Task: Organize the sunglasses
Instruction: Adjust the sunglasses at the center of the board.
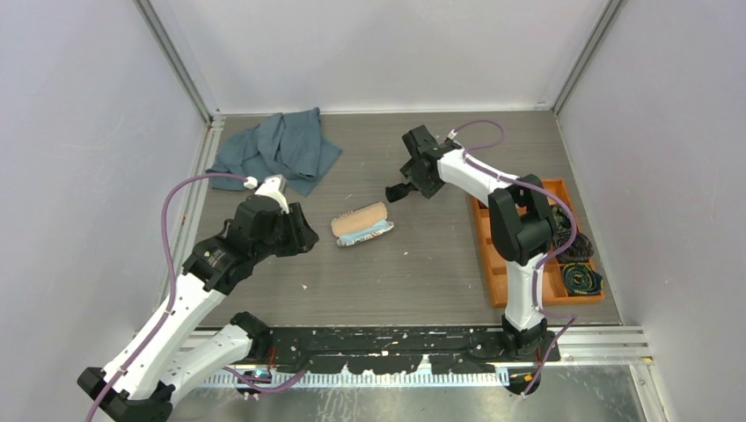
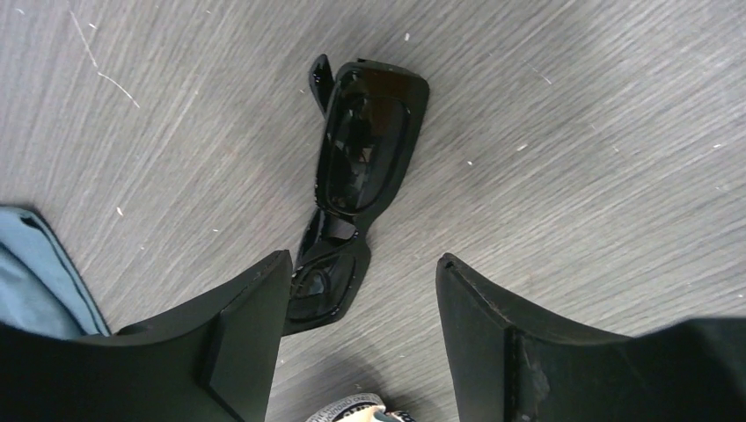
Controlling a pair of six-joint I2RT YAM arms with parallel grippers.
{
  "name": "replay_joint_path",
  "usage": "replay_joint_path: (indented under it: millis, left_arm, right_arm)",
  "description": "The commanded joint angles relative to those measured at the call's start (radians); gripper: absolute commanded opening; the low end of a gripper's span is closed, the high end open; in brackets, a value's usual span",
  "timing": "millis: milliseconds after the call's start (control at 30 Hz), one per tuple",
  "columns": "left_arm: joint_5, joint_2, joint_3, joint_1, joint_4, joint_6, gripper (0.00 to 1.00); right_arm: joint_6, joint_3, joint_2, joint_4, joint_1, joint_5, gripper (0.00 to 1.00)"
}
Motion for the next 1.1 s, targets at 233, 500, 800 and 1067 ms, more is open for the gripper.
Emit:
replay_joint_path:
  millis: [233,500,800,1067]
  left_arm:
    - [-0.018,-0.002,0.012,-0.001,-0.005,0.006,0.45]
    - [-0.015,-0.008,0.000,0.000,-0.008,0.007,0.45]
    - [-0.010,-0.014,-0.006,-0.001,-0.011,0.005,0.45]
    - [0.006,-0.015,-0.017,-0.001,-0.002,0.002,0.45]
  right_arm:
    - [0.074,0.083,0.073,0.038,0.006,0.024,0.65]
    - [0.071,0.137,0.137,-0.005,0.028,0.041,0.64]
    - [-0.071,0.149,0.164,-0.024,0.048,0.060,0.59]
    - [-0.131,-0.013,0.097,0.062,-0.015,-0.020,0.53]
